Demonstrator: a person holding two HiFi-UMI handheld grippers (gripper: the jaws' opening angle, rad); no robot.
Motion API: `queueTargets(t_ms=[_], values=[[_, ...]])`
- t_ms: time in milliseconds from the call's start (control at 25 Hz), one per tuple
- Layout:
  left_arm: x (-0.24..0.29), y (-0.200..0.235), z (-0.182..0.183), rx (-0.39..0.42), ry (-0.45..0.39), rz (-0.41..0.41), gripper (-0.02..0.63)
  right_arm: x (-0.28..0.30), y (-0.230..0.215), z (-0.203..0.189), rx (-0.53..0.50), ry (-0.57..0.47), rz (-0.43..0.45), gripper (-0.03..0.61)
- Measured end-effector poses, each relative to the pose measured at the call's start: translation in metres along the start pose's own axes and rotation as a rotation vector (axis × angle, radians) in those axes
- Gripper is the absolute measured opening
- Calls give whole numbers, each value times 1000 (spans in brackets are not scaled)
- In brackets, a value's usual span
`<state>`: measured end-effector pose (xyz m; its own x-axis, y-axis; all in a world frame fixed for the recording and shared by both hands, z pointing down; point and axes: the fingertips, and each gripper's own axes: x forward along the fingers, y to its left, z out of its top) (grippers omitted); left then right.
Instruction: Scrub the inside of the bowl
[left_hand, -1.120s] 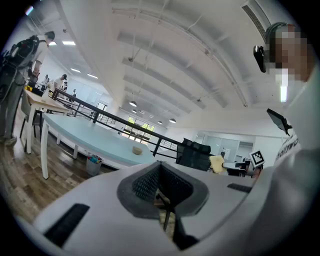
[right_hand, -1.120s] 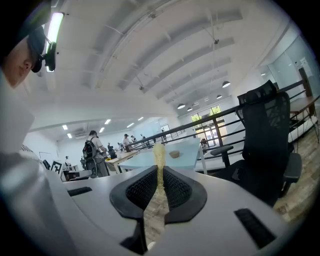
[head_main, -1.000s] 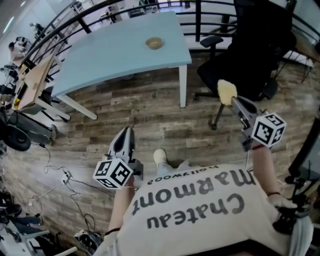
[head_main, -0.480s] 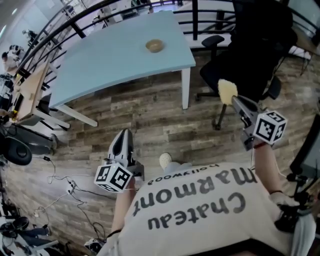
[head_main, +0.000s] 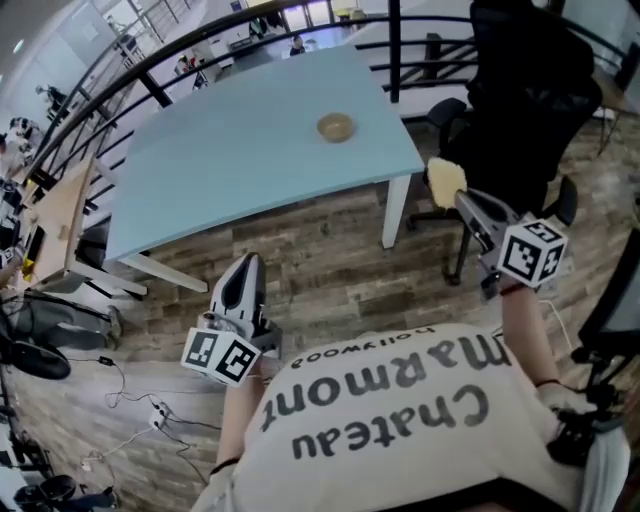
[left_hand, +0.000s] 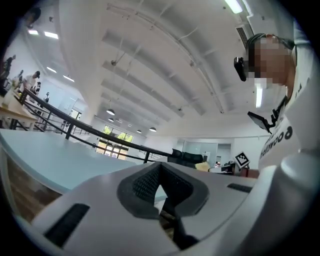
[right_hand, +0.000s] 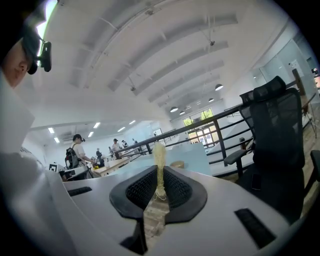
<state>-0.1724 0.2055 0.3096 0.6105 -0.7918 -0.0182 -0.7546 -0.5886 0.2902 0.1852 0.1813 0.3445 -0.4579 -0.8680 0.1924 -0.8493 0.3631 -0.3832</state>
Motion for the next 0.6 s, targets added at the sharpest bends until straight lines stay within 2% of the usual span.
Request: queueTargets(t_ms=[120, 200, 320, 440, 600], values=[[4, 23, 11, 27, -9, 2, 2, 19, 10, -5, 18, 2, -17, 52], [7, 38, 15, 14, -13, -13, 2, 31, 17, -12, 23, 15, -29, 52], [17, 53, 8, -57, -14, -59, 2, 44, 19, -31, 6, 63, -60, 52], [25, 64, -11, -156, 9, -60, 2, 48, 13, -52, 19, 118, -92, 52], [35, 69, -33, -179, 89, -46, 2, 54, 3, -62, 73, 143, -116, 54]])
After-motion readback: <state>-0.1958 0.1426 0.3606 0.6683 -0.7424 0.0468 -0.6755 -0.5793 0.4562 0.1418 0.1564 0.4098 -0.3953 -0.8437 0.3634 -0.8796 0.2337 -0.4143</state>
